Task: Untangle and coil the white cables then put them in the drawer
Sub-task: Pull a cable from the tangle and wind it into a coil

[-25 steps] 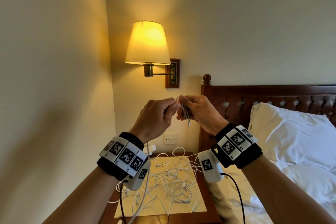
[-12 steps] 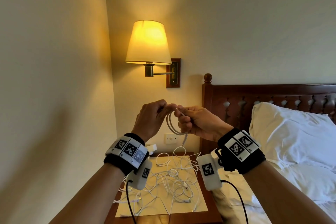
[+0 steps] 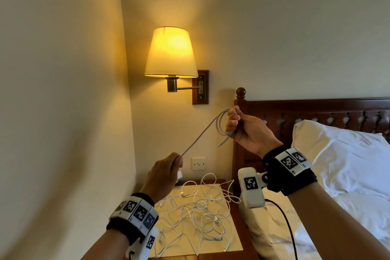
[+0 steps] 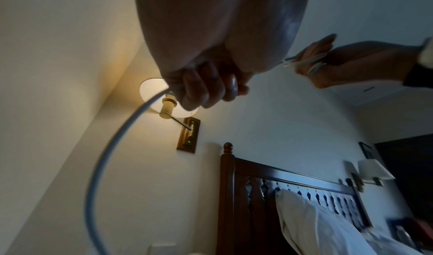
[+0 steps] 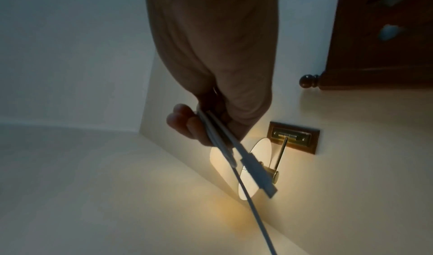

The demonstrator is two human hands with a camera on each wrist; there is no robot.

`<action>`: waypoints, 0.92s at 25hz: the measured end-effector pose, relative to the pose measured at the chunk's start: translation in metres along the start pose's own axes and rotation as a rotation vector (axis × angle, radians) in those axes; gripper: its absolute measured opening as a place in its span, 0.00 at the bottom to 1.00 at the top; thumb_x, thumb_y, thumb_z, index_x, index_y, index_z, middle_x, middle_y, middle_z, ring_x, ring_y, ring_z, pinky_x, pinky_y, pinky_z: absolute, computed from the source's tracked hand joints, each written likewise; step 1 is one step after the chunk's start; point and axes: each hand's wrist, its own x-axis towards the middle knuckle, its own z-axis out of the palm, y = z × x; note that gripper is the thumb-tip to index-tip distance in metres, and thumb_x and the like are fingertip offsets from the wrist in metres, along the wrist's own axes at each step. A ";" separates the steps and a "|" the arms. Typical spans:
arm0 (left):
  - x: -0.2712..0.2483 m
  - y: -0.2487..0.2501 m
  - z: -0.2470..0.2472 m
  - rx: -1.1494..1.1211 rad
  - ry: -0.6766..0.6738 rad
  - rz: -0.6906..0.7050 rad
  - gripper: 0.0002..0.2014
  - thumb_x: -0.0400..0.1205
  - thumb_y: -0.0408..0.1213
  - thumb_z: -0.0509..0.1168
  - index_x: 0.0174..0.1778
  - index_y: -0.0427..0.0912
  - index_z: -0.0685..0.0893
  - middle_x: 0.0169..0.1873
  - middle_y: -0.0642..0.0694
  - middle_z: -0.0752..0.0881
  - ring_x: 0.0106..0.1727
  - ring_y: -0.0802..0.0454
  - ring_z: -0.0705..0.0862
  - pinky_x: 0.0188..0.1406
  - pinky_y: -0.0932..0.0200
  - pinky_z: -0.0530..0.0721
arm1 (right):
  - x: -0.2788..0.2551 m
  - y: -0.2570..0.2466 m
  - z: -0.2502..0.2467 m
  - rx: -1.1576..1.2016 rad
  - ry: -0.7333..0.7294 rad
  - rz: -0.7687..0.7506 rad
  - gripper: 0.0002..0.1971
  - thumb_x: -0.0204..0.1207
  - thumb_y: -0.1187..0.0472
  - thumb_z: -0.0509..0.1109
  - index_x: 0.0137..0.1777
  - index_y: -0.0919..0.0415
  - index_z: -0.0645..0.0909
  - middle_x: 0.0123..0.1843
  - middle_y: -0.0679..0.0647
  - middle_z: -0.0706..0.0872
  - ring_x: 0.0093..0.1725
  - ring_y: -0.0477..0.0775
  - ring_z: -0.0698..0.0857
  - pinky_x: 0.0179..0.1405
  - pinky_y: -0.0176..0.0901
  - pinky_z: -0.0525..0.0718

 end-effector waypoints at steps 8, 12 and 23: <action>0.013 0.094 -0.035 0.131 -0.162 0.339 0.11 0.87 0.46 0.56 0.38 0.54 0.74 0.24 0.57 0.77 0.23 0.59 0.73 0.26 0.62 0.67 | 0.001 0.019 0.006 -0.803 0.006 -0.197 0.15 0.87 0.58 0.58 0.47 0.66 0.81 0.34 0.57 0.88 0.34 0.53 0.89 0.39 0.42 0.87; 0.028 0.097 -0.043 0.141 0.011 0.359 0.11 0.87 0.46 0.57 0.41 0.49 0.77 0.22 0.58 0.74 0.23 0.57 0.74 0.26 0.61 0.74 | -0.002 0.019 0.008 -0.882 -0.021 -0.205 0.15 0.87 0.58 0.59 0.46 0.67 0.82 0.32 0.54 0.87 0.32 0.50 0.88 0.37 0.40 0.87; 0.045 0.081 -0.038 0.020 0.228 0.196 0.13 0.84 0.51 0.62 0.56 0.46 0.82 0.30 0.59 0.80 0.33 0.56 0.81 0.33 0.59 0.79 | -0.004 0.030 0.015 -0.786 -0.078 -0.059 0.17 0.87 0.58 0.58 0.45 0.66 0.83 0.26 0.52 0.76 0.26 0.48 0.75 0.32 0.39 0.78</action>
